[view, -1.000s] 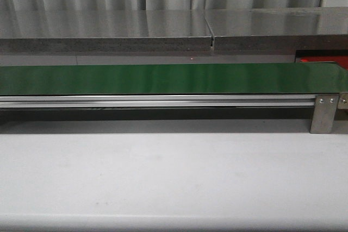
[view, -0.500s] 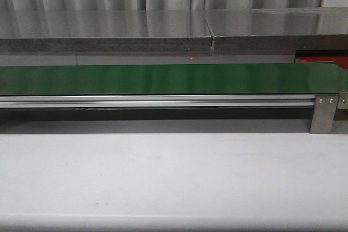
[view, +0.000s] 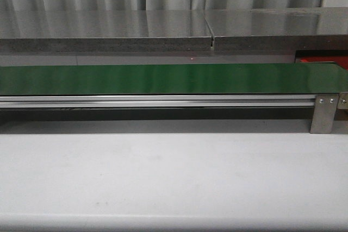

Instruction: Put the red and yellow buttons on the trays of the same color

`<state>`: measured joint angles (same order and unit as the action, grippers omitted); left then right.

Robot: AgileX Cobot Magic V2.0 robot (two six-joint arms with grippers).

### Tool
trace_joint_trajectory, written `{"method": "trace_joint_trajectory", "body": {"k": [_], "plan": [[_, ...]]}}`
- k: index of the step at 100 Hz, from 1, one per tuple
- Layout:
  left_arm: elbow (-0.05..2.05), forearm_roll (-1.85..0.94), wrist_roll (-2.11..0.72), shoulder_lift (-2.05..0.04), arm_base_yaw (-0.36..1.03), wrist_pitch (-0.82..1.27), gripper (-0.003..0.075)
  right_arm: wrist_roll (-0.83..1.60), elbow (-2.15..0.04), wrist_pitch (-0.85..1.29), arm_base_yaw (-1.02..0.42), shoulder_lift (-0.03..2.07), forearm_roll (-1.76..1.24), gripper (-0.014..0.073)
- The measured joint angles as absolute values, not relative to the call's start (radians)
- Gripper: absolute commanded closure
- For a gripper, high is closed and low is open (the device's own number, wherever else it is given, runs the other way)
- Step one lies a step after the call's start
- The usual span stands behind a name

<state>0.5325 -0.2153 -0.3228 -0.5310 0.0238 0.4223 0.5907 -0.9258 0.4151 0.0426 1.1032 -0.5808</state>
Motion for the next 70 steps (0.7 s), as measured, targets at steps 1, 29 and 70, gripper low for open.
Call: {"method": "trace_joint_trajectory", "body": {"k": [1,29,70], "plan": [[0.533,-0.215,-0.323,-0.531,0.024,0.422,0.0739,0.589,-0.92,0.415,0.039,1.098,-0.581,0.005],[0.533,-0.215,-0.323,-0.531,0.024,0.422,0.0739,0.591,-0.675,0.409,-0.005,0.888,-0.619,0.0062],[0.533,-0.215,-0.323,-0.531,0.024,0.421,0.0739,0.592,-0.534,0.409,-0.005,0.682,-0.623,0.0706]]}}
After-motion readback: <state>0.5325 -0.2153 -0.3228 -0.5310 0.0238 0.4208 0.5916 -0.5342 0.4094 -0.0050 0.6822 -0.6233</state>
